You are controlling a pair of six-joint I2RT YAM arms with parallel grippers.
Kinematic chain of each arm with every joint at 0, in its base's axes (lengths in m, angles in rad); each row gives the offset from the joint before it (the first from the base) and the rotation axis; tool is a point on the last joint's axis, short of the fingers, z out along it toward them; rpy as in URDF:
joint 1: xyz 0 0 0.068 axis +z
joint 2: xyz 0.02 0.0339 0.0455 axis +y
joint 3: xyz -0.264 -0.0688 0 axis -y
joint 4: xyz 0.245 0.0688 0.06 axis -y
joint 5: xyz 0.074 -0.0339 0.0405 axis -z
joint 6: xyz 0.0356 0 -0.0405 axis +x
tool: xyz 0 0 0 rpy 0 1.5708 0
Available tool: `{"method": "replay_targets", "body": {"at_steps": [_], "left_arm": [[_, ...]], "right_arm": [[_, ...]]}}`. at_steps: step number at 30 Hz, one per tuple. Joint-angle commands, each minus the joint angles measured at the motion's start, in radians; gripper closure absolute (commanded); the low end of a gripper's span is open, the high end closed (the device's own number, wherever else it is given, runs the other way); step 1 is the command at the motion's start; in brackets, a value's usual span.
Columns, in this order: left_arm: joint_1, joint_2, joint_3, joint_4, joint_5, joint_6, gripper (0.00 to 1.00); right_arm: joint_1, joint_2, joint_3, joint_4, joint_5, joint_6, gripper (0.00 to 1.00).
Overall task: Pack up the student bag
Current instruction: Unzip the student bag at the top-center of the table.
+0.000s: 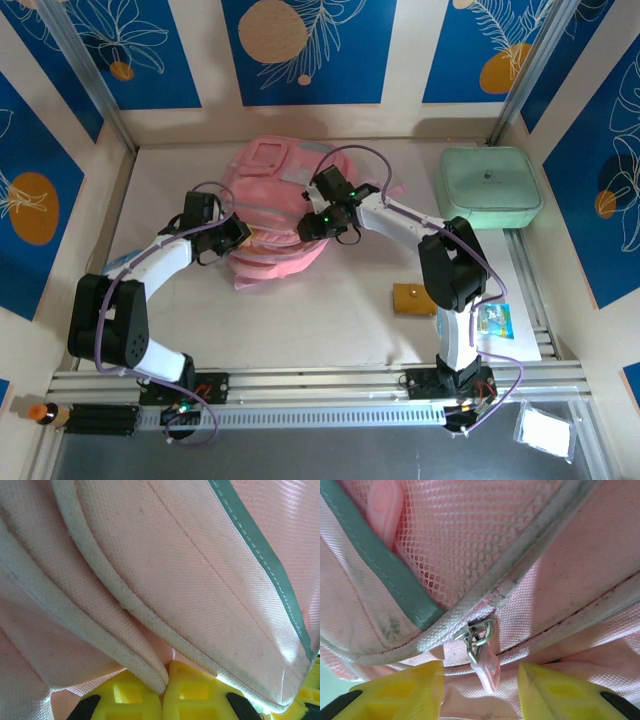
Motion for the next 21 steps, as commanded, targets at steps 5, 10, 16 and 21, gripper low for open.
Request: {"method": "replay_targets", "body": {"at_steps": [5, 10, 16, 21], "left_arm": [[0.004, 0.006, 0.011, -0.023, 0.049, 0.009, 0.97], [0.004, 0.005, 0.009, -0.024, 0.051, 0.007, 0.97], [0.004, 0.005, 0.008, -0.023, 0.051, 0.008, 0.97], [0.004, 0.006, 0.007, -0.022, 0.054, 0.007, 0.97]], "right_arm": [[0.023, -0.027, 0.051, -0.021, 0.118, -0.068, 0.63], [0.032, -0.023, 0.071, -0.029, 0.141, -0.073, 0.67], [0.038, -0.026, 0.080, -0.037, 0.166, -0.068, 0.66], [0.043, -0.032, 0.083, -0.038, 0.188, -0.057, 0.70]]}}
